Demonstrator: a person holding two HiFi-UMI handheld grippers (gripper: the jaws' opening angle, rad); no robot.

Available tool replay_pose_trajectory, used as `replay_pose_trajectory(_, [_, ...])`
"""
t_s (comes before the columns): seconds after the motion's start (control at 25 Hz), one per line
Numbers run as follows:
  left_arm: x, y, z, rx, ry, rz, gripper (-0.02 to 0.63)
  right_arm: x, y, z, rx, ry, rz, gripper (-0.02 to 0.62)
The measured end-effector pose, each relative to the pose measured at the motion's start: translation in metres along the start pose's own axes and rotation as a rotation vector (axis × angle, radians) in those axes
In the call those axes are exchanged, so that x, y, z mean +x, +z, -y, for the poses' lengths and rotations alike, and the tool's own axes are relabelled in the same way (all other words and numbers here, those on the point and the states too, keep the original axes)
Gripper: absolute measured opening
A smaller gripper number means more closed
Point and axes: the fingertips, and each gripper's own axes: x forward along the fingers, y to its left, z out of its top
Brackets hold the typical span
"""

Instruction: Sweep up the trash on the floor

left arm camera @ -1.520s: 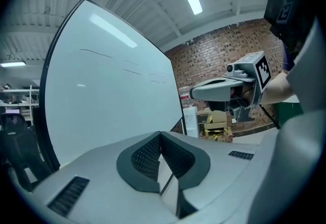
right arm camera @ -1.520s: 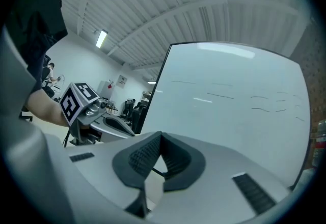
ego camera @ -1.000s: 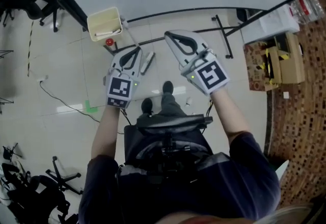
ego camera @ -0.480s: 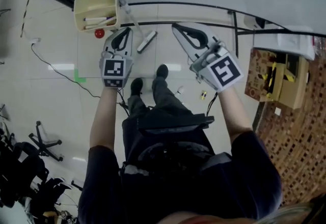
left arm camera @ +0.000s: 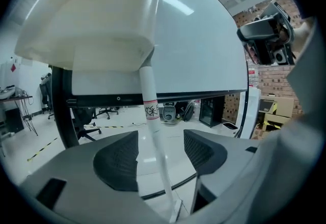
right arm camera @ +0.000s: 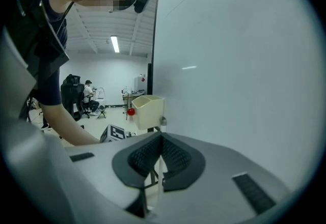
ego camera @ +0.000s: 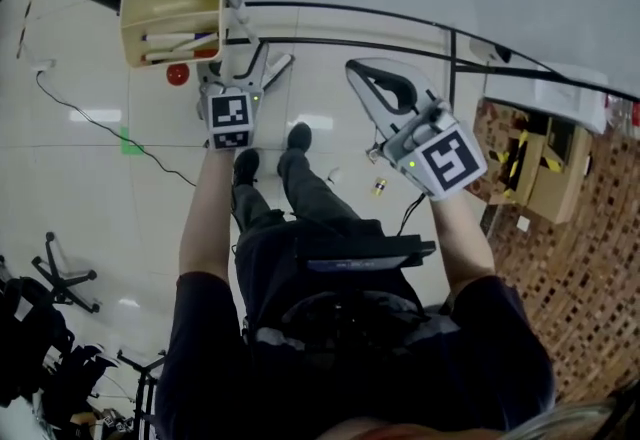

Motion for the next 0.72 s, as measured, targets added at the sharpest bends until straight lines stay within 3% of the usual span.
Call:
replay_pose_trajectory(0.44, [0.05,0.002,0.003,0.015,-0.078,-0.036,0.278,-0.019,-0.031,0.013,0.046,-0.053,-0.051,0.028])
replay_pose_trajectory(0.52, [0.052,0.003,0.008,0.014,-0.105,-0.037,0.226,-0.023,-0.033,0.014,0.055,-0.064,-0.047,0.027])
replay_pose_trajectory(0.64, [0.051,0.004,0.012,0.003,-0.14,-0.038,0.08,-0.031,-0.033,0.016,0.074,-0.088,-0.036,0.027])
replay_pose_trajectory(0.72, [0.051,0.005,0.018,0.0,-0.177,-0.045,0.077,-0.037,-0.03,0.016,0.079,-0.106,-0.025,0.026])
